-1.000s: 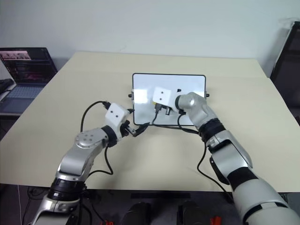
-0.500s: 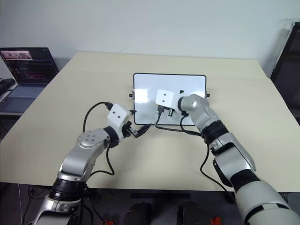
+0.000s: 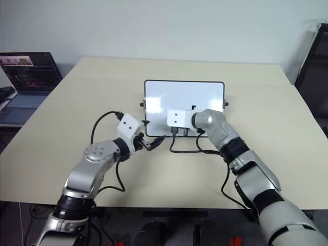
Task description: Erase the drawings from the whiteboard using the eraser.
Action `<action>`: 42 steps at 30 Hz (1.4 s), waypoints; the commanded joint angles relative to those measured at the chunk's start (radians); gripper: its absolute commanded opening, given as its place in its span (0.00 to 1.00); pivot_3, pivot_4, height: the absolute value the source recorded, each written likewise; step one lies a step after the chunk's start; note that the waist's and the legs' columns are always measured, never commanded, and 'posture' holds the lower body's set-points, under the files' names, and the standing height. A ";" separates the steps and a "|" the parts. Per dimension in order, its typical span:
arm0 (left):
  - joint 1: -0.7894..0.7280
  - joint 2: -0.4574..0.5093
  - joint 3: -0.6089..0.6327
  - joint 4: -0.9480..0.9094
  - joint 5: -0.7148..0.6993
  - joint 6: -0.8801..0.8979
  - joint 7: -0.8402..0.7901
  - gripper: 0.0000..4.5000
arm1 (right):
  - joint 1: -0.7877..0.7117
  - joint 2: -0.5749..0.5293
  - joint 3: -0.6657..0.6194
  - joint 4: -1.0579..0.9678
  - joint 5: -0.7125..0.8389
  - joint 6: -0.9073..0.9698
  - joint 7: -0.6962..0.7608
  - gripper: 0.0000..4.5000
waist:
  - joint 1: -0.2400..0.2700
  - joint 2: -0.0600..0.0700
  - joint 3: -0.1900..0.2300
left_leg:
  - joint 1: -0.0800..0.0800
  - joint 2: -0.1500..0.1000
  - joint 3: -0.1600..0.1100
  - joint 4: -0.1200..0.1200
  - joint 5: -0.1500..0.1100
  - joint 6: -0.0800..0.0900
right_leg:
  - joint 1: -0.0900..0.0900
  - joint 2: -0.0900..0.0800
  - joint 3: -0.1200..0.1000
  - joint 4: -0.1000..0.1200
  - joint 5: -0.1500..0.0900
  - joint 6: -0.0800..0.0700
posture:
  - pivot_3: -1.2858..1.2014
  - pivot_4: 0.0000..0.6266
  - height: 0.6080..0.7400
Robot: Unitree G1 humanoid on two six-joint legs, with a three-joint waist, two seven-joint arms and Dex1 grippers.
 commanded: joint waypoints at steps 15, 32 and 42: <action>-0.004 0.002 0.003 -0.021 0.007 -0.034 -0.003 1.00 | 0.021 -0.050 0.026 -0.039 -0.044 0.010 0.132 0.25 | 0.000 0.000 0.000 | -0.001 -0.001 -0.001 -0.001 0.000 0.000 | 0.001 0.000 -0.001 -0.003 0.000 0.000 | 0.52 0.24 1.00; -0.030 -0.010 -0.011 -0.026 -0.009 -0.062 -0.026 1.00 | 0.275 -0.095 -0.304 -0.596 0.234 0.344 0.125 0.25 | 0.010 0.001 0.001 | -0.005 -0.001 -0.005 -0.001 0.000 0.000 | 0.000 -0.001 -0.001 -0.006 0.000 0.000 | 0.52 0.24 1.00; -0.117 -0.045 -0.103 0.055 0.008 -0.179 -0.137 1.00 | 0.667 -0.053 -0.604 -1.174 0.284 0.836 -0.110 0.25 | 0.010 0.001 0.001 | -0.016 -0.002 -0.008 -0.001 0.000 0.000 | -0.007 -0.001 -0.003 -0.009 0.000 0.000 | 0.52 0.24 1.00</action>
